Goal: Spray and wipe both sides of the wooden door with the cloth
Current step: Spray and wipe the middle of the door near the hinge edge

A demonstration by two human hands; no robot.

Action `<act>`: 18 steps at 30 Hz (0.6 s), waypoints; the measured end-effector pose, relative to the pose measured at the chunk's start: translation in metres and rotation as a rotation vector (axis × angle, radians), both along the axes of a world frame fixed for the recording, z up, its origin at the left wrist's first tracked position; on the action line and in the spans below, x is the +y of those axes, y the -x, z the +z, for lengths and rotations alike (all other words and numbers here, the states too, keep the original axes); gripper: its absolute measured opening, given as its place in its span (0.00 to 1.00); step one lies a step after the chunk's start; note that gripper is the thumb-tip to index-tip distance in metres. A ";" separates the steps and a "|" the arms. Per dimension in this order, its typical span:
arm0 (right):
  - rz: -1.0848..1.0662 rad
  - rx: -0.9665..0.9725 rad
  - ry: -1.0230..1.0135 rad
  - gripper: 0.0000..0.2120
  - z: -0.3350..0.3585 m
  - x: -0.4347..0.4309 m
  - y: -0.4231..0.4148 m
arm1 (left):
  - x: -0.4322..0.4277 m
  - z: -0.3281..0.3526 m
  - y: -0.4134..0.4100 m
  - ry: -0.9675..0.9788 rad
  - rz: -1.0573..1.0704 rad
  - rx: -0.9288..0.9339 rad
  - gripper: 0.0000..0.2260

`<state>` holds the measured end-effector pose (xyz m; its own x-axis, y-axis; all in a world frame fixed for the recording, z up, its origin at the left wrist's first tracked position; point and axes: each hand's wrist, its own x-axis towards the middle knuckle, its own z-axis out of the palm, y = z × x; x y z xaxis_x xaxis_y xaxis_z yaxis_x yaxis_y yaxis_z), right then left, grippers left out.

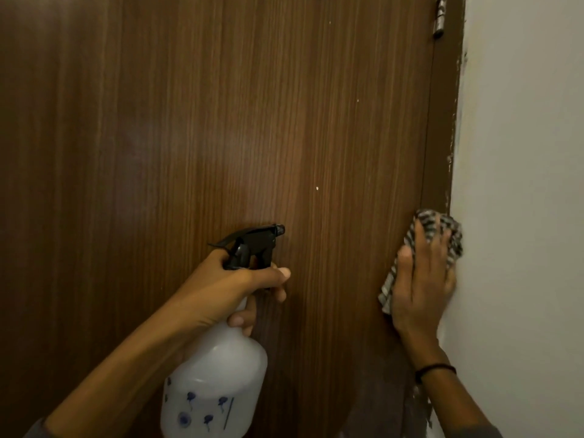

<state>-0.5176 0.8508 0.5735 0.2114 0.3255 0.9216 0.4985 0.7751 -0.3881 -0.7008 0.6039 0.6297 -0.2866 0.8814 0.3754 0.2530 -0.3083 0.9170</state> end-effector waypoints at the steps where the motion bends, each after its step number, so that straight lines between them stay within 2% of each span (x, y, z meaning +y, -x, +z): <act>1: 0.013 -0.005 0.017 0.25 -0.009 0.001 -0.001 | 0.000 -0.001 0.000 0.003 0.003 -0.002 0.08; 6: 0.107 0.123 0.062 0.24 0.008 -0.035 0.030 | -0.001 -0.001 0.000 -0.006 -0.006 -0.016 0.09; 9: 0.077 -0.107 -0.084 0.24 -0.006 -0.078 0.071 | -0.001 -0.001 -0.002 -0.013 -0.003 -0.034 0.13; 13: 0.072 -0.454 -0.315 0.25 -0.070 -0.106 0.093 | 0.000 -0.001 -0.004 -0.016 0.035 -0.050 0.16; 16: 0.061 -0.488 -0.328 0.24 -0.088 -0.081 0.066 | 0.000 -0.002 -0.004 -0.009 0.043 -0.016 0.16; 18: 0.025 -0.412 -0.234 0.24 -0.095 -0.053 0.040 | -0.001 -0.001 -0.004 -0.002 0.032 -0.001 0.15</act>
